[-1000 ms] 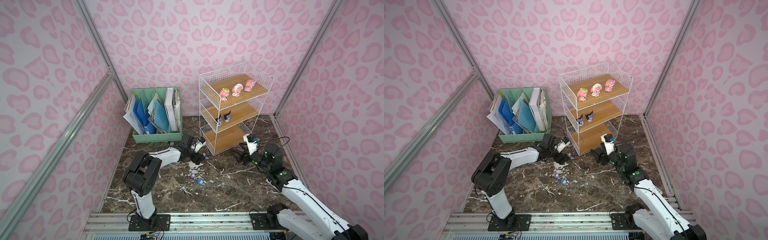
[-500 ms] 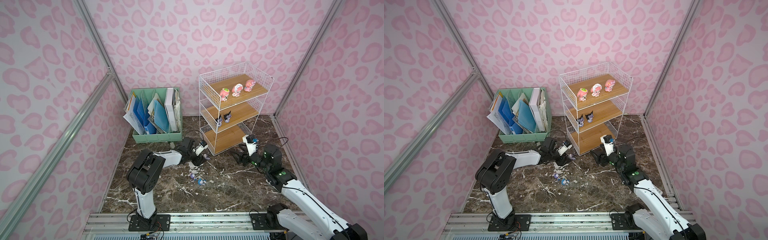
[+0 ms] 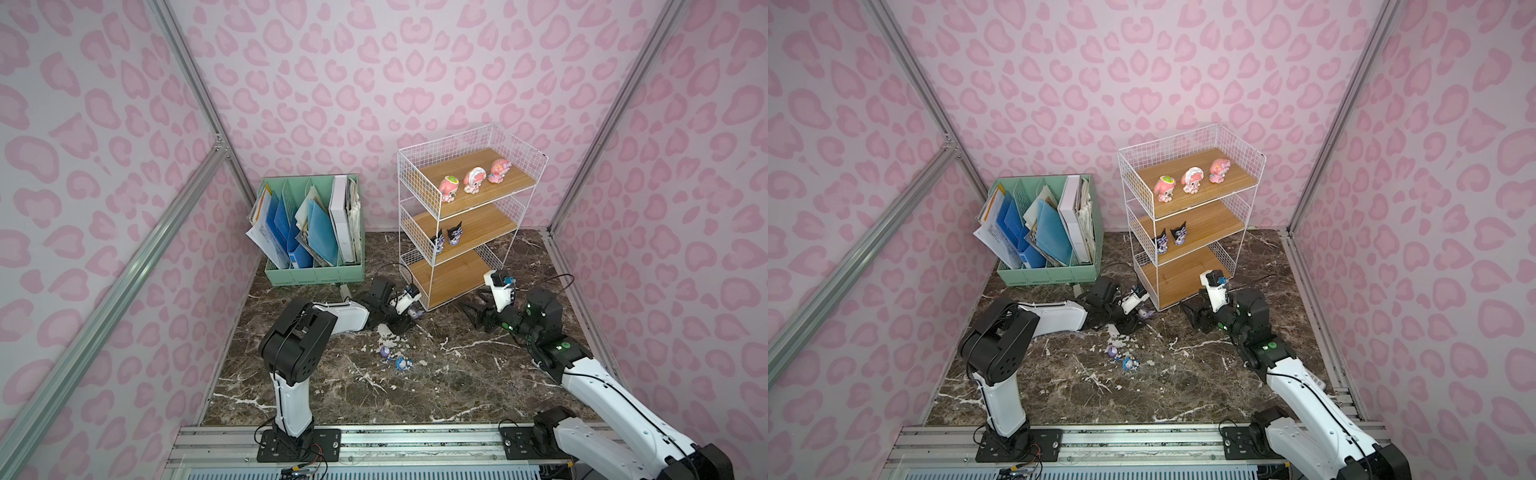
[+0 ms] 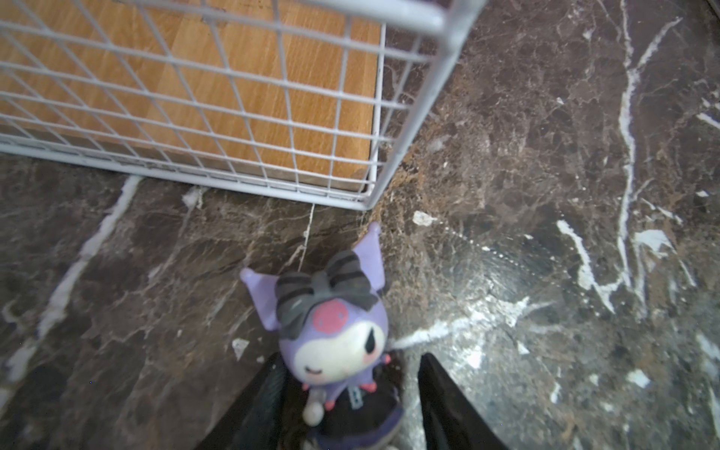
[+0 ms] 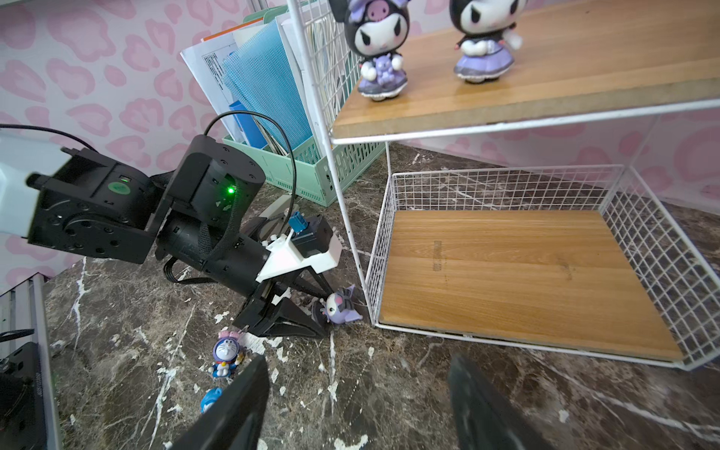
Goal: Organize plastic toys on shelves
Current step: Pick up the plastic toy at the center of the board.
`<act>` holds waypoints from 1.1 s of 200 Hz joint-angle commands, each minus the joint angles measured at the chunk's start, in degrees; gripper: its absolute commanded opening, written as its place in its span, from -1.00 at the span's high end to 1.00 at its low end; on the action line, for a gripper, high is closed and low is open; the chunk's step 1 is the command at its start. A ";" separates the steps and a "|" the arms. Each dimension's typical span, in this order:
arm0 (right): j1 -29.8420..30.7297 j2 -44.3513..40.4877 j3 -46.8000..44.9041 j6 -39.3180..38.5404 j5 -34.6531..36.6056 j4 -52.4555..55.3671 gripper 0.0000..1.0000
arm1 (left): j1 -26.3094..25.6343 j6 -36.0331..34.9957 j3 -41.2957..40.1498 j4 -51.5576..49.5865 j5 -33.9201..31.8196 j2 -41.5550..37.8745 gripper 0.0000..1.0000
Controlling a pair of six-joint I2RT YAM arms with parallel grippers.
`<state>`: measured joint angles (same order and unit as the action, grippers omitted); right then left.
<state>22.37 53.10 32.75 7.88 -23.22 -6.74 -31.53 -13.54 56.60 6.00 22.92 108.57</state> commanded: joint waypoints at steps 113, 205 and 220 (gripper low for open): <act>4.05 6.72 2.85 19.24 -3.37 7.21 -0.33 | -11.20 -1.48 -10.40 6.08 -22.81 -14.43 0.45; 5.29 15.04 0.97 33.28 -11.95 -2.85 -0.08 | -17.51 -3.47 -15.26 8.15 -25.92 -27.68 0.48; 5.59 16.59 0.82 33.67 -13.02 -6.32 0.00 | -17.60 -2.68 -15.79 7.85 -24.86 -29.87 0.49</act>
<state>27.55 68.03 33.91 38.83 -32.45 -3.90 -49.04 -17.67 41.32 12.84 -4.56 81.41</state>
